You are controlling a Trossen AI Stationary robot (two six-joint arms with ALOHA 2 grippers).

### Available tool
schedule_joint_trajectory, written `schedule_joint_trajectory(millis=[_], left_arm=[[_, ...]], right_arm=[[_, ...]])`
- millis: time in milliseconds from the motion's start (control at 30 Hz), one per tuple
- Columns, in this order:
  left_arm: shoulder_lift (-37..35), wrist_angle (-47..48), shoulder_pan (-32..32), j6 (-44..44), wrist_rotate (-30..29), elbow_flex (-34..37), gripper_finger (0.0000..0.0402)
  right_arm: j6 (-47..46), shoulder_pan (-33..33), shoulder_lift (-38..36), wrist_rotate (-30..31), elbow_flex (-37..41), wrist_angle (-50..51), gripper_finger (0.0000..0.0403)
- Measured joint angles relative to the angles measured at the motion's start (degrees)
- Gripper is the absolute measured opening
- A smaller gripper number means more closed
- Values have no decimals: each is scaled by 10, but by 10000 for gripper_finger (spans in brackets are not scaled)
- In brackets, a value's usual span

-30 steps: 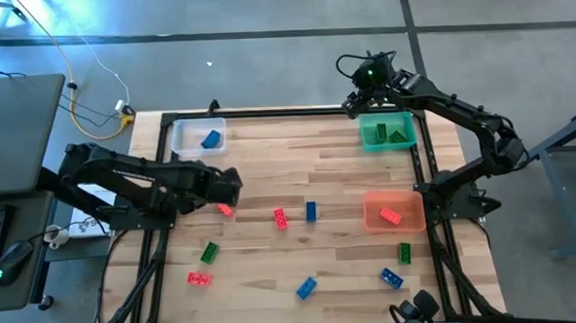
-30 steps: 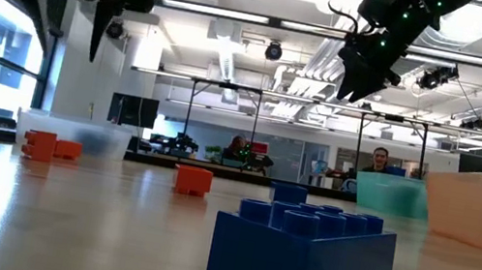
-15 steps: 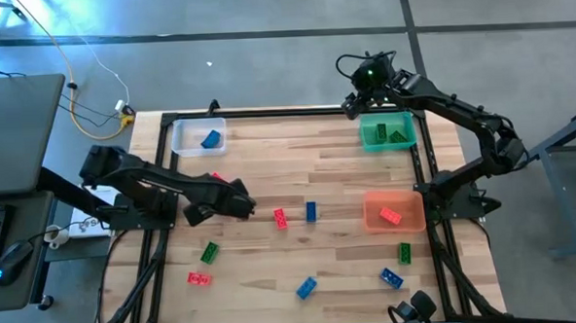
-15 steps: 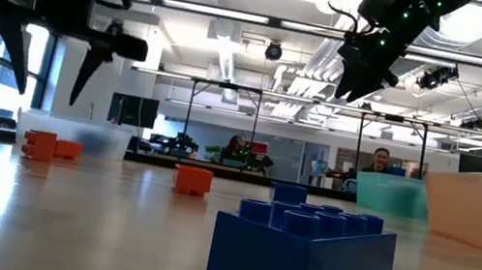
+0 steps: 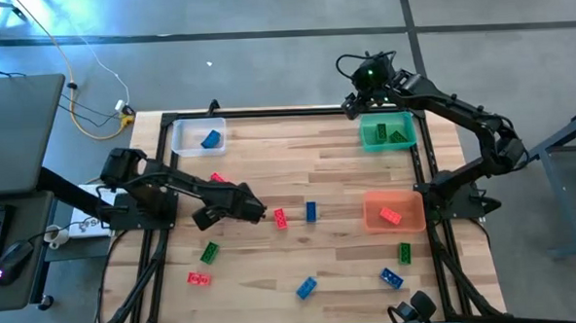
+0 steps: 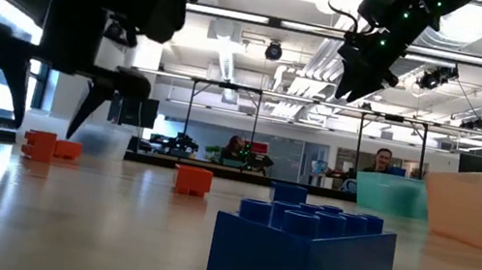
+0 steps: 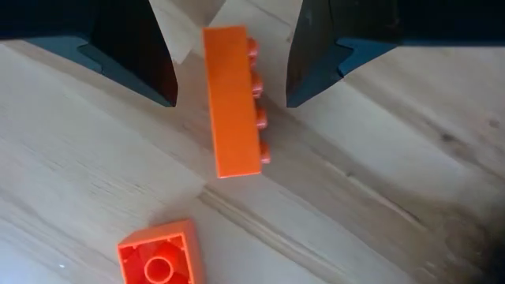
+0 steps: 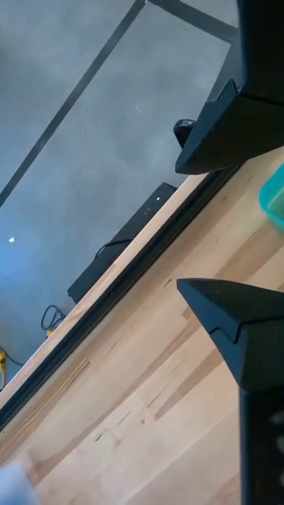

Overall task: Sort & place blocks by color
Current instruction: Put the orange game piece into the orange bin

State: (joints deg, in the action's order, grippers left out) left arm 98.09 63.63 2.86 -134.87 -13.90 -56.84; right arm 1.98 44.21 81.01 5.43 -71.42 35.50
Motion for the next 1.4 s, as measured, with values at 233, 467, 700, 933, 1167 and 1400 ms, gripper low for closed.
schedule_joint_trajectory(millis=[233, 467, 700, 933, 1167, 1400], left_arm=[[33, -8, -13, 10, 0, 0, 223], [54, -26, -28, 75, -3, 0, 203], [63, -47, -33, 162, -7, -1, 97], [61, -49, -32, 239, -10, -1, 64], [23, -80, -32, 356, 4, -3, 64], [-56, -181, -37, 524, -32, -4, 64]], right_arm=[[0, 0, 0, -11, 0, 4, 215], [0, 0, 0, -19, 0, 7, 215], [0, 0, 0, -19, 0, 6, 215], [0, 0, 0, -19, 0, 2, 215], [0, 0, 0, -52, 0, 5, 215], [-11, -22, 0, -153, 0, 7, 215]])
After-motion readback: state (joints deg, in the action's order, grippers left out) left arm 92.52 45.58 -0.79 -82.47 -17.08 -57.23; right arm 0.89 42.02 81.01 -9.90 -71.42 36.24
